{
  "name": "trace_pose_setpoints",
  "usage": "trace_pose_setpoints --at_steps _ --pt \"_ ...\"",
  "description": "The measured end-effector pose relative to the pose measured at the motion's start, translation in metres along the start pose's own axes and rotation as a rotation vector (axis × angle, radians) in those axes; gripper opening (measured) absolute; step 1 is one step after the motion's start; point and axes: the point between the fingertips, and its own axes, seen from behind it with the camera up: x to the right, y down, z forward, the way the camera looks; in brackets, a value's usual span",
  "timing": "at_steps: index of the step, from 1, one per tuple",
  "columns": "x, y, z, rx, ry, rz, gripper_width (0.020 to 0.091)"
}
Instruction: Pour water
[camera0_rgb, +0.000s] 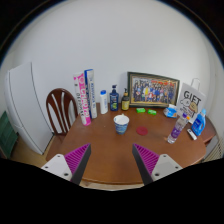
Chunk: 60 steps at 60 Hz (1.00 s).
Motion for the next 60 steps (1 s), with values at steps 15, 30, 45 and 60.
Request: trace_pose_setpoints --at_steps 15,30,45,60 --pt "0.128 0.013 0.015 0.001 0.127 0.060 0.0856" --pt "0.297 0.047 0.060 0.007 0.241 0.082 0.0864" --pt "0.407 0.031 0.168 0.117 0.208 0.056 0.0856" --pt "0.427 0.018 0.266 0.173 0.140 0.046 0.0693"
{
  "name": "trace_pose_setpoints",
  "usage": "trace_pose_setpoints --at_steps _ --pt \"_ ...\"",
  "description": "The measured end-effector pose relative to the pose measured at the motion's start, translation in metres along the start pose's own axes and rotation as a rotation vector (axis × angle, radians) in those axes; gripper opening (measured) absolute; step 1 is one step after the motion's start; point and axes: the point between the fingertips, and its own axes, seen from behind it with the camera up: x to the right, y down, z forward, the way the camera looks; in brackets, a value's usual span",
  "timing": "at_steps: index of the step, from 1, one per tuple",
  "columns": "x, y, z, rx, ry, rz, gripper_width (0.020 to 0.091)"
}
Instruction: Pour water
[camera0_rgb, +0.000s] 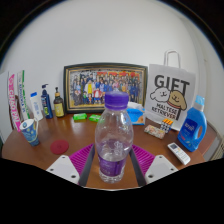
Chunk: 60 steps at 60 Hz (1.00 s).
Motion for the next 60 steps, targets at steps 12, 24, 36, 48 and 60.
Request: trace_pose_setpoints --at_steps 12,24,36,48,60 --pt "0.001 0.001 0.014 0.038 0.014 0.024 0.0423" --pt "0.000 -0.005 0.014 0.025 0.040 -0.038 0.0341" --pt "-0.013 -0.070 0.016 0.072 0.122 -0.255 0.0338" --pt "-0.065 -0.147 0.021 0.105 0.236 -0.620 0.0337" --pt "-0.150 -0.178 0.035 0.140 0.279 -1.095 0.0337"
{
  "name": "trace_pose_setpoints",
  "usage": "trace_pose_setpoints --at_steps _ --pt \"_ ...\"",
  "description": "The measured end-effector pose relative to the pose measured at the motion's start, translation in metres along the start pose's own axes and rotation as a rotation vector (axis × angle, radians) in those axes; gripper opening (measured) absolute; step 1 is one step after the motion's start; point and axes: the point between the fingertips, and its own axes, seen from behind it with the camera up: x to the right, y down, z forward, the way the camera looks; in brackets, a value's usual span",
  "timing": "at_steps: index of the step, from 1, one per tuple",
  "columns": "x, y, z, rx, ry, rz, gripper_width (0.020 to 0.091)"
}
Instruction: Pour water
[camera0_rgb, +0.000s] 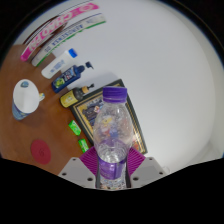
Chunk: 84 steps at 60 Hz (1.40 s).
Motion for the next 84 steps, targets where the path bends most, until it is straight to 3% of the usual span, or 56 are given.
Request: trace_pose_setpoints --at_steps 8,24,38,53,65,84 --pt "-0.037 -0.046 -0.002 0.051 0.008 -0.337 0.0338" --pt "-0.087 -0.071 -0.002 0.082 0.028 -0.825 0.0337" --pt "-0.093 -0.078 0.001 0.071 0.000 -0.842 0.0340" --pt "-0.069 -0.096 -0.017 0.149 -0.094 -0.379 0.0339" --pt "-0.044 -0.104 -0.030 0.218 -0.246 0.226 0.0339" --pt "-0.101 -0.059 -0.012 0.159 -0.480 0.854 0.0339"
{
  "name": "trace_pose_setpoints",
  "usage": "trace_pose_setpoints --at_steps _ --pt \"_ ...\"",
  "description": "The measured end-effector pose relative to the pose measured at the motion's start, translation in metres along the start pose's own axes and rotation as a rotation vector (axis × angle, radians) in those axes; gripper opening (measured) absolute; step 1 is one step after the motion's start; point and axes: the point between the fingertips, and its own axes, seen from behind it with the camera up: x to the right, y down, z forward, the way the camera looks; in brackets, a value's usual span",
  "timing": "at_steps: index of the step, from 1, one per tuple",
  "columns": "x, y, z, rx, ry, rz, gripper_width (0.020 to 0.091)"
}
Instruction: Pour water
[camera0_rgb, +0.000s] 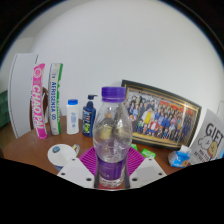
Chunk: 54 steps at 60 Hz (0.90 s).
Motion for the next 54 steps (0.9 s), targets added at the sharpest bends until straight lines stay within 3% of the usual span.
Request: trace_pose_setpoints --at_steps 18,22,30,35,40,42,54 --pt "-0.003 0.080 0.027 -0.050 -0.011 0.172 0.0357" --pt "-0.001 0.078 0.023 -0.008 -0.002 0.185 0.0367" --pt "0.000 0.077 0.022 0.014 0.017 0.203 0.0453" --pt "0.002 0.082 0.022 -0.024 0.031 0.210 0.0534" --pt "0.002 0.084 0.013 -0.071 0.051 0.237 0.0801" --pt "0.002 0.082 0.006 -0.086 0.063 0.245 0.0868" --pt "-0.004 0.058 -0.065 -0.202 0.200 0.241 0.0858"
